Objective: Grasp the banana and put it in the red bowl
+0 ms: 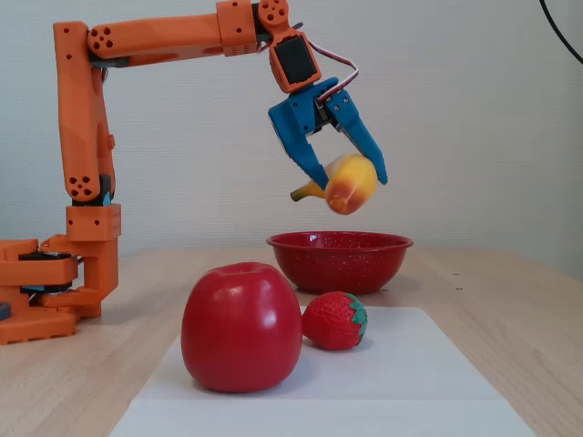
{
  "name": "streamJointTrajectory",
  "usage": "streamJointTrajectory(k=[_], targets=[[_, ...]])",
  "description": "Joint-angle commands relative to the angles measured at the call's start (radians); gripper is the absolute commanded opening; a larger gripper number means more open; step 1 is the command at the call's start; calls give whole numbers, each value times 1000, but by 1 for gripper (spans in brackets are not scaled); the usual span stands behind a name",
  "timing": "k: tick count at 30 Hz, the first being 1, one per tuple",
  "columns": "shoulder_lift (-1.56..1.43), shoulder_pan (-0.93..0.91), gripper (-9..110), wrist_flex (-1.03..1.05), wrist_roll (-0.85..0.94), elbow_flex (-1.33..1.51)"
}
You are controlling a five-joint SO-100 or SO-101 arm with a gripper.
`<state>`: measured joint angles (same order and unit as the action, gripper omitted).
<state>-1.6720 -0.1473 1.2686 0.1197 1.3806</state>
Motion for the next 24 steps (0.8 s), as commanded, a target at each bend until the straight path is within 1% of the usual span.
streamJointTrajectory(k=[1, 5, 11, 16, 24], targets=[[-161, -54, 0, 6, 37, -109], [-129, -133, 0, 28, 67, -170], [-117, -270, 0, -21, 78, -169], [-98, -377, 0, -83, 81, -117], [-55, -488, 0, -238, 98, 34]])
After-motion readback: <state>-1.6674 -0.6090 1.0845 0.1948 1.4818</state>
